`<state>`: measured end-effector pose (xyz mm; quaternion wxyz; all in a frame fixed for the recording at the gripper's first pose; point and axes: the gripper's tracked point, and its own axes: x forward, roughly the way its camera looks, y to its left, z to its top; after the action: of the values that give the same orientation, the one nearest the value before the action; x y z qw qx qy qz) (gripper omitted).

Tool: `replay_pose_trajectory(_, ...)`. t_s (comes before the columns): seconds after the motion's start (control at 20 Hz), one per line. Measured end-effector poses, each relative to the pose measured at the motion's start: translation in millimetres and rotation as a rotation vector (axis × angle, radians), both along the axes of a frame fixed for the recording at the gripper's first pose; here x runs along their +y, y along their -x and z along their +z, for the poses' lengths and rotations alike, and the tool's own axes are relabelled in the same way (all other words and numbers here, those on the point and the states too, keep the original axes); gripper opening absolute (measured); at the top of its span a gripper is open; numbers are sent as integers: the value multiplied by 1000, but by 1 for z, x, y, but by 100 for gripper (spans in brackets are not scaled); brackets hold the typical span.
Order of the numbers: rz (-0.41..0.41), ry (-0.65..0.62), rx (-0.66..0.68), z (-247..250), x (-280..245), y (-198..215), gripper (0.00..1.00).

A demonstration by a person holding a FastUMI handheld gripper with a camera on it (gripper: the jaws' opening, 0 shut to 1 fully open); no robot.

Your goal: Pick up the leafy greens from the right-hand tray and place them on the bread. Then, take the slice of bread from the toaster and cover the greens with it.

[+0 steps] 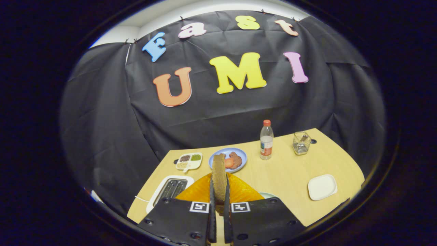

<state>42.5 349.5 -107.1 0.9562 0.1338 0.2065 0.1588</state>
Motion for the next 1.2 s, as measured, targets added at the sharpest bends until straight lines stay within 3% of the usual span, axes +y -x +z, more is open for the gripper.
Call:
replay_pose_trajectory(0.25, 18, -34, 66, -69, -6, -7, 9)
replay_pose_trajectory(0.55, -23, -101, 157, -123, -5, -19, 9)
replay_pose_trajectory(0.95, -48, -106, 185, -148, -12, -20, 9)
replay_pose_trajectory(1.2, -73, -46, 170, -162, -38, -21, 12)
